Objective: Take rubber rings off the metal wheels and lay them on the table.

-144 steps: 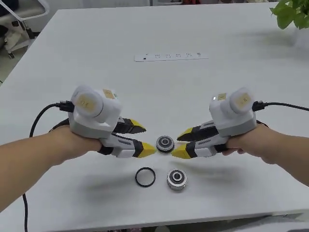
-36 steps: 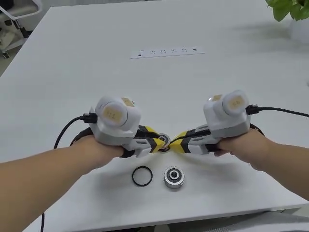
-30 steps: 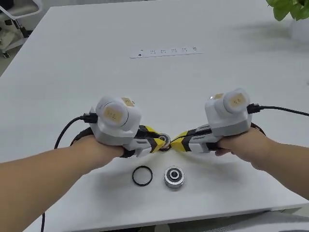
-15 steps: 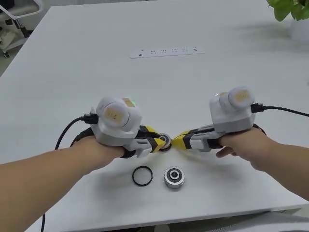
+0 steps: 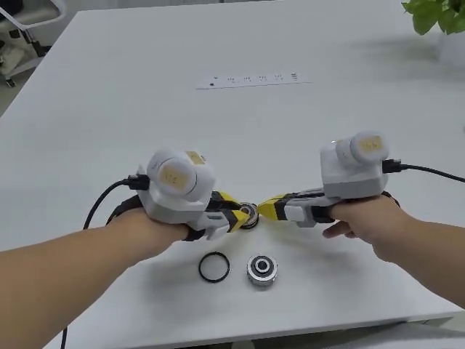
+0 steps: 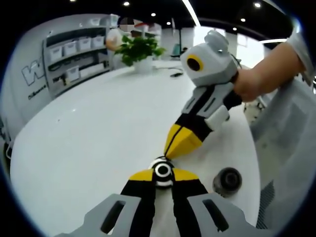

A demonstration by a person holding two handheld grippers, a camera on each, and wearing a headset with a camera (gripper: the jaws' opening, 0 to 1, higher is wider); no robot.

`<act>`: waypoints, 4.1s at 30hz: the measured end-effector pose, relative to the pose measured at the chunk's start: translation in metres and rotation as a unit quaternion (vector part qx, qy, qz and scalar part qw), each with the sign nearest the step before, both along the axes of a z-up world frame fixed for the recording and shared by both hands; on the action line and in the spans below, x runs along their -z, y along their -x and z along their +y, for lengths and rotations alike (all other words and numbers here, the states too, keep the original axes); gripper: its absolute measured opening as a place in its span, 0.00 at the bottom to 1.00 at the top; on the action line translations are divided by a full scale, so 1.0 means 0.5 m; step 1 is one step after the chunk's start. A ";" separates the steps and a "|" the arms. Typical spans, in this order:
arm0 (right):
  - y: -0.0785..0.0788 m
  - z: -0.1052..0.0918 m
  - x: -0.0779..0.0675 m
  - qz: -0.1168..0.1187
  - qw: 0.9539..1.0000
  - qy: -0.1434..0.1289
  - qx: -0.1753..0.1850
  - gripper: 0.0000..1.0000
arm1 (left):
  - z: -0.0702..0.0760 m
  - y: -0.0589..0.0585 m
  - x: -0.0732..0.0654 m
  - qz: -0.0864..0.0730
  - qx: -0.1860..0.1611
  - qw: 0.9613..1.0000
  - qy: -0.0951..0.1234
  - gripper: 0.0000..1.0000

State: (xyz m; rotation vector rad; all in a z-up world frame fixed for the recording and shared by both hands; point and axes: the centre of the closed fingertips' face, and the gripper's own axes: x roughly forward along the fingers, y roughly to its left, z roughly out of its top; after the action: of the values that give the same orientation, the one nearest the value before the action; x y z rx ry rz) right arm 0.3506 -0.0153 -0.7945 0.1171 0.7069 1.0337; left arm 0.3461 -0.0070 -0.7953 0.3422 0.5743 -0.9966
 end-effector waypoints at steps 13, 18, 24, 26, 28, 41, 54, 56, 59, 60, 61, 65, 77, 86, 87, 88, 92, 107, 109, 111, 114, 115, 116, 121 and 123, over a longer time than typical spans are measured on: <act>0.007 0.011 -0.001 0.005 1.000 -0.004 -0.016 0.00 | 0.001 0.003 0.000 -0.006 0.005 1.000 -0.011 0.12; 0.008 0.012 -0.002 0.005 1.000 -0.007 -0.020 0.00 | 0.002 0.003 0.000 -0.007 0.005 1.000 -0.012 0.12; 0.014 0.022 -0.009 0.009 0.999 -0.018 -0.028 0.00 | 0.001 0.004 0.000 -0.009 0.006 1.000 -0.012 0.12; 0.023 0.038 -0.027 0.007 0.998 -0.047 -0.045 0.00 | 0.001 0.004 0.001 -0.009 0.006 1.000 -0.012 0.12; 0.022 0.038 -0.028 0.011 0.998 -0.044 -0.040 0.00 | 0.001 0.005 0.001 -0.009 0.004 1.000 -0.011 0.12; 0.014 0.017 -0.003 0.007 1.000 -0.016 -0.025 0.00 | 0.000 0.006 -0.001 -0.020 0.007 1.000 -0.010 0.13; 0.015 0.017 -0.007 0.011 1.000 -0.018 -0.023 0.00 | -0.001 0.013 -0.006 -0.011 0.019 1.000 -0.004 0.20; 0.015 0.018 -0.010 0.012 0.999 -0.021 -0.023 0.00 | 0.000 0.016 -0.007 -0.013 0.021 1.000 -0.005 0.21; 0.015 0.020 -0.013 0.013 0.999 -0.024 -0.023 0.00 | 0.000 0.024 -0.015 -0.013 0.028 1.000 0.001 0.25; 0.015 0.021 -0.014 0.013 0.999 -0.025 -0.023 0.00 | 0.000 0.026 -0.018 -0.013 0.029 0.999 0.003 0.25; 0.016 0.021 -0.018 0.012 0.999 -0.026 -0.023 0.00 | 0.000 0.029 -0.023 -0.013 0.030 0.999 0.007 0.26; 0.021 0.025 -0.030 0.014 0.999 -0.035 -0.023 0.00 | 0.001 0.038 -0.036 -0.014 0.036 0.999 0.018 0.29; 0.038 0.041 -0.063 0.019 0.998 -0.060 -0.030 0.00 | 0.008 0.062 -0.086 -0.033 0.048 0.997 0.047 0.39; 0.047 0.047 -0.087 0.027 0.996 -0.084 -0.031 0.00 | 0.035 0.076 -0.118 -0.044 0.046 0.996 0.064 0.48; 0.049 0.049 -0.091 0.029 0.995 -0.088 -0.032 0.00 | 0.040 0.078 -0.124 -0.044 0.044 0.996 0.068 0.48; 0.051 0.050 -0.093 0.030 0.995 -0.090 -0.033 0.00 | 0.044 0.080 -0.128 -0.044 0.043 0.996 0.070 0.49; 0.061 0.056 -0.099 0.033 0.994 -0.094 -0.041 0.00 | 0.062 0.090 -0.142 -0.045 0.039 0.995 0.075 0.52; 0.102 0.077 -0.121 0.044 0.991 -0.102 -0.071 0.00 | 0.106 0.136 -0.183 -0.048 0.035 0.994 0.086 0.60; 0.107 0.079 -0.123 0.047 0.991 -0.102 -0.075 0.00 | 0.111 0.142 -0.183 -0.047 0.034 0.995 0.086 0.61; 0.110 0.080 -0.122 0.049 0.991 -0.102 -0.077 0.00 | 0.117 0.147 -0.180 -0.048 0.035 0.995 0.081 0.62; 0.118 0.084 -0.118 0.055 0.990 -0.096 -0.086 0.00 | 0.125 0.154 -0.176 -0.045 0.034 0.995 0.079 0.63; 0.121 0.085 -0.117 0.056 0.990 -0.095 -0.088 0.00 | 0.126 0.155 -0.176 -0.045 0.034 0.995 0.078 0.63; 0.124 0.086 -0.115 0.058 0.990 -0.093 -0.091 0.00 | 0.129 0.158 -0.175 -0.044 0.033 0.995 0.079 0.63; 0.138 0.093 -0.105 0.066 0.989 -0.085 -0.103 0.00 | 0.141 0.169 -0.173 -0.045 0.033 0.996 0.073 0.65; 0.142 0.096 -0.100 0.071 0.988 -0.082 -0.107 0.00 | 0.147 0.173 -0.172 -0.042 0.033 0.996 0.072 0.66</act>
State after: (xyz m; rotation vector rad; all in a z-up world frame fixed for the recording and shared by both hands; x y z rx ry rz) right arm 0.2794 0.0328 -0.7442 0.2647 0.7738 1.2992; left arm 0.2598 0.0665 -0.7094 0.2755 0.4153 -1.0751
